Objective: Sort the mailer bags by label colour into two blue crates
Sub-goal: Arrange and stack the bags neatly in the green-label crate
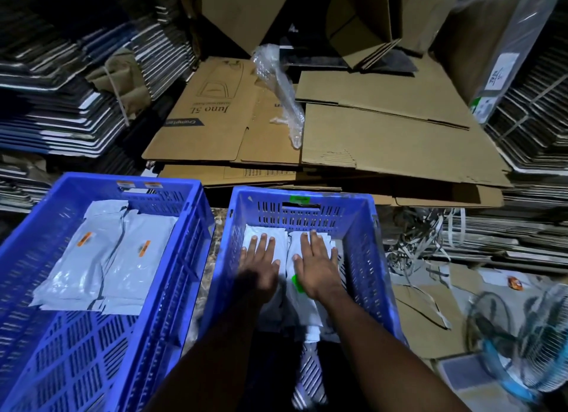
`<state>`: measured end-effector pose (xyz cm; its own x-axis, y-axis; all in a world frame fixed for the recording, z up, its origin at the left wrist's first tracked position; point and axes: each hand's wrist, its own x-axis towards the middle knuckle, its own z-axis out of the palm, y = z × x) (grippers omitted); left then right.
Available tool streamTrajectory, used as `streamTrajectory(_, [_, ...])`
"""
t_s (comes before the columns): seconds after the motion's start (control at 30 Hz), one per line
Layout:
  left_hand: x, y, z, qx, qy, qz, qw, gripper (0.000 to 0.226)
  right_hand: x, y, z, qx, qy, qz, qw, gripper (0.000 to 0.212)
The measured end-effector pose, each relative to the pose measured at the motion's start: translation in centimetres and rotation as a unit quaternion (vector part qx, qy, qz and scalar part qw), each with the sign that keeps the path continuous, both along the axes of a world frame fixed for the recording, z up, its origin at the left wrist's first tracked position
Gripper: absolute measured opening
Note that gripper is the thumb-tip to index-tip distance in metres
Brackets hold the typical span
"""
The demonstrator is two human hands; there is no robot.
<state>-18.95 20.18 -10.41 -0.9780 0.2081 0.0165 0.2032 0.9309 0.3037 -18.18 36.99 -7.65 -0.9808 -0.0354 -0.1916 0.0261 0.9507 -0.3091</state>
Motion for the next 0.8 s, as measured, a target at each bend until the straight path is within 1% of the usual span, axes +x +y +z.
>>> streamTrajectory(0.07, [0.6,0.3,1.3,-0.023,0.007,0.01,1.0,0.07,0.8,0.0,0.8,-0.003,0.017,0.003,1.0,0.063])
streamTrajectory(0.1, [1.4,0.5,1.7,-0.018,0.016,0.022,0.999,0.068,1.6,0.0,1.0,-0.006,0.035,0.001,0.999,0.063])
streamTrajectory(0.2, [4.0,0.8,1.9,0.005,0.007,0.021,1.0,0.064,4.2,0.0,0.9,0.001,0.081,-0.001,0.997,0.063])
streamTrajectory(0.33, [4.9,-0.2,0.2,0.014,-0.026,0.019,0.999,0.064,5.9,0.0,-0.1,0.001,0.056,0.011,0.998,0.064])
streamTrajectory(0.43, [5.1,-0.5,-0.3,0.01,-0.039,0.014,0.999,0.066,6.1,0.3,-1.1,0.005,0.052,-0.002,0.999,0.065])
streamTrajectory(0.53, [5.1,-0.7,-0.9,0.007,-0.029,-0.007,1.0,0.064,5.7,0.3,-1.5,0.033,0.041,-0.002,0.999,0.066])
streamTrajectory(0.6, [5.0,-0.6,-0.8,-0.004,-0.043,0.001,0.999,0.065,5.3,-0.1,-1.1,0.04,0.027,0.001,0.999,0.066])
streamTrajectory(0.7, [5.0,-0.4,0.5,-0.037,-0.077,0.014,0.996,0.066,5.4,-0.3,-0.4,0.04,0.018,-0.002,0.999,0.065])
streamTrajectory(0.73, [5.0,-0.4,1.2,-0.057,-0.097,0.007,0.994,0.066,5.5,-0.3,-0.1,0.04,0.009,0.0,0.999,0.065])
streamTrajectory(0.8, [5.2,-0.4,2.6,-0.075,-0.106,-0.006,0.991,0.066,5.6,-0.1,0.8,0.035,-0.018,0.003,0.999,0.066])
